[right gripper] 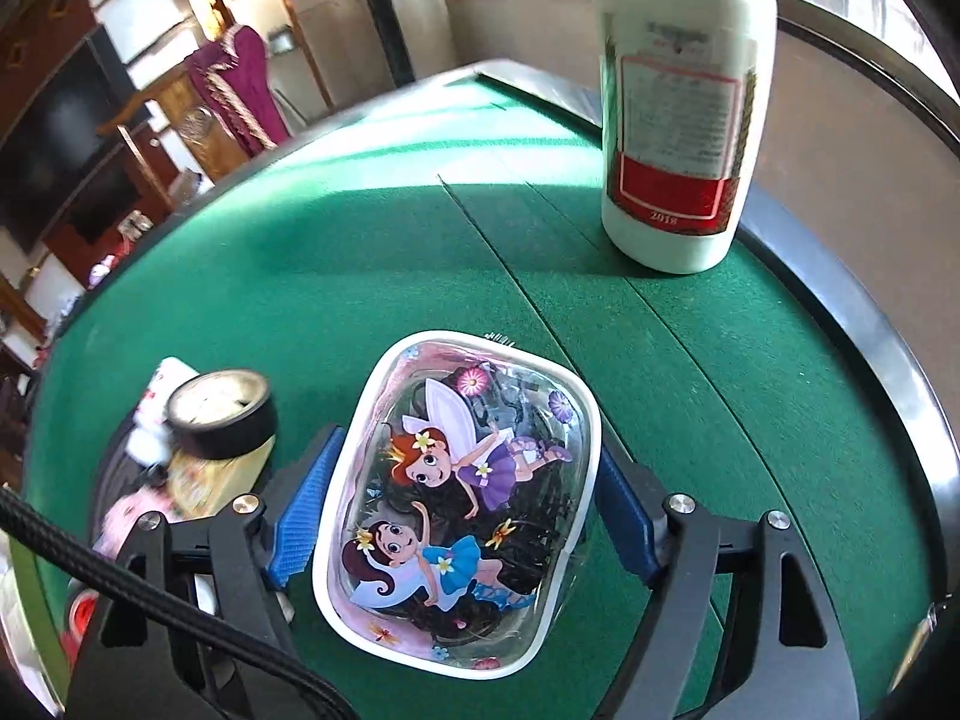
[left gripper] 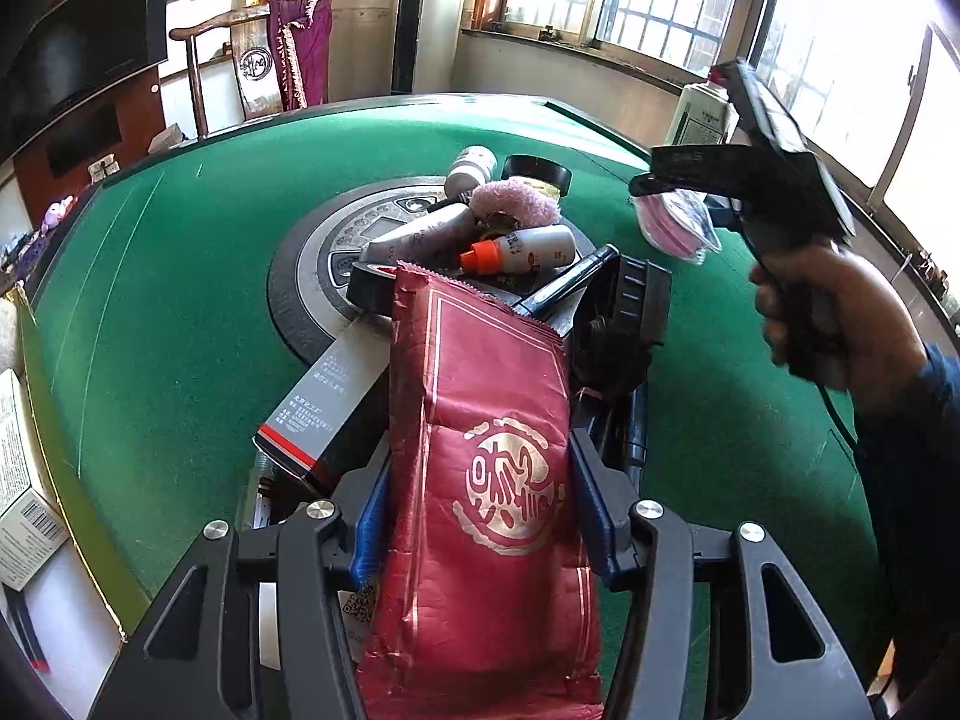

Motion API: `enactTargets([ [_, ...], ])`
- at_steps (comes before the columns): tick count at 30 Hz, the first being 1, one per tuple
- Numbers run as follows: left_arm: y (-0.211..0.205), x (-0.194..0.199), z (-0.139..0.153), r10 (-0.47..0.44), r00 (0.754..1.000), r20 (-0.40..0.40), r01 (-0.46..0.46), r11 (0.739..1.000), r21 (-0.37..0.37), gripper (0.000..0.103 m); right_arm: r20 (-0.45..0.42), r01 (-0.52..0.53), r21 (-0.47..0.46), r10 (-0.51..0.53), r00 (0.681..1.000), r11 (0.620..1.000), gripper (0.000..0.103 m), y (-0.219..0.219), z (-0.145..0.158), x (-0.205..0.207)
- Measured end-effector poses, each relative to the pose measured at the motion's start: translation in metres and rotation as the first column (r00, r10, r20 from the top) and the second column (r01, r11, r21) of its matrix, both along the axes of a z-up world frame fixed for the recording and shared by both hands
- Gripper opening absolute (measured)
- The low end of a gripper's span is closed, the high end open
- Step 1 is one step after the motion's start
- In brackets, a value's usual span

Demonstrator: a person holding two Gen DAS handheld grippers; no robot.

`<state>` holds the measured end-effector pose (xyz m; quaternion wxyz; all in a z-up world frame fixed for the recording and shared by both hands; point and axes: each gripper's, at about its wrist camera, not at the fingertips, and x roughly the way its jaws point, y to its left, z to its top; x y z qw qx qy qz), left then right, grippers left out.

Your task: Organize objects

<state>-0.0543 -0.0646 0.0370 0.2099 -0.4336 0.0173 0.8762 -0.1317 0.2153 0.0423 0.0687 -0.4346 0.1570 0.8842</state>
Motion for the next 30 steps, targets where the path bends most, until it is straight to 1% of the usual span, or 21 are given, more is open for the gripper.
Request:
enactTargets([
  [1, 0.0, 0.0, 0.0, 0.006, 1.0, -0.002, -0.006, 1.0, 0.001, 0.046, -0.023, -0.006, -0.014, 0.005, 1.0, 1.0, 0.079, 0.0, 0.005, 0.007],
  [2, 0.0, 0.0, 0.001, 0.012, 1.0, -0.003, -0.012, 1.0, -0.001, 0.046, -0.043, -0.013, -0.026, 0.012, 0.999, 1.0, 0.079, -0.002, 0.006, 0.005],
  [3, 0.0, 0.0, 0.001, 0.008, 1.0, -0.003, -0.008, 1.0, -0.005, 0.046, -0.064, -0.03, -0.035, 0.028, 0.998, 0.999, 0.079, -0.002, 0.01, 0.015],
  [9, 0.005, 0.002, 0.001, 0.018, 1.0, -0.025, -0.018, 0.999, -0.029, 0.046, -0.097, -0.103, -0.098, 0.094, 0.991, 0.99, 0.079, -0.013, 0.017, 0.031],
  [12, 0.003, 0.005, 0.004, 0.029, 0.999, -0.039, -0.03, 0.999, -0.018, 0.04, -0.119, -0.134, -0.108, 0.121, 0.985, 0.985, 0.079, -0.018, 0.022, 0.034],
  [15, 0.001, 0.006, 0.011, 0.031, 0.998, -0.058, -0.03, 0.999, 0.012, 0.03, -0.143, -0.16, -0.116, 0.143, 0.979, 0.98, 0.079, -0.03, 0.025, 0.029],
  [16, -0.001, 0.007, 0.012, 0.037, 0.997, -0.063, -0.036, 0.999, 0.016, 0.024, -0.151, -0.168, -0.114, 0.15, 0.977, 0.979, 0.079, -0.033, 0.026, 0.029],
  [20, 0.001, 0.007, 0.01, 0.021, 0.998, -0.058, -0.021, 1.0, 0.004, 0.024, -0.167, -0.188, -0.112, 0.168, 0.972, 0.976, 0.079, -0.042, 0.029, 0.033],
  [21, 0.002, 0.006, 0.01, 0.016, 0.999, -0.05, -0.015, 1.0, 0.011, 0.025, -0.168, -0.193, -0.11, 0.174, 0.97, 0.975, 0.079, -0.043, 0.029, 0.033],
  [23, 0.003, 0.003, 0.008, 0.004, 1.0, -0.019, -0.003, 1.0, 0.021, 0.029, -0.17, -0.193, -0.114, 0.172, 0.97, 0.975, 0.079, -0.044, 0.028, 0.031],
  [25, 0.005, 0.001, 0.006, 0.007, 1.0, -0.014, -0.007, 1.0, 0.027, 0.029, -0.174, -0.197, -0.121, 0.175, 0.969, 0.973, 0.079, -0.045, 0.028, 0.029],
  [28, 0.012, -0.001, 0.004, -0.024, 1.0, 0.02, 0.022, 0.998, 0.059, 0.029, -0.174, -0.201, -0.124, 0.178, 0.968, 0.972, 0.079, -0.045, 0.028, 0.028],
  [29, 0.018, 0.0, 0.002, -0.034, 0.999, 0.02, 0.033, 0.998, 0.046, 0.029, -0.175, -0.202, -0.127, 0.179, 0.968, 0.971, 0.079, -0.044, 0.028, 0.03],
  [30, 0.027, 0.002, 0.0, -0.045, 0.999, 0.011, 0.045, 0.999, 0.011, 0.03, -0.175, -0.202, -0.13, 0.178, 0.968, 0.971, 0.079, -0.045, 0.027, 0.03],
])
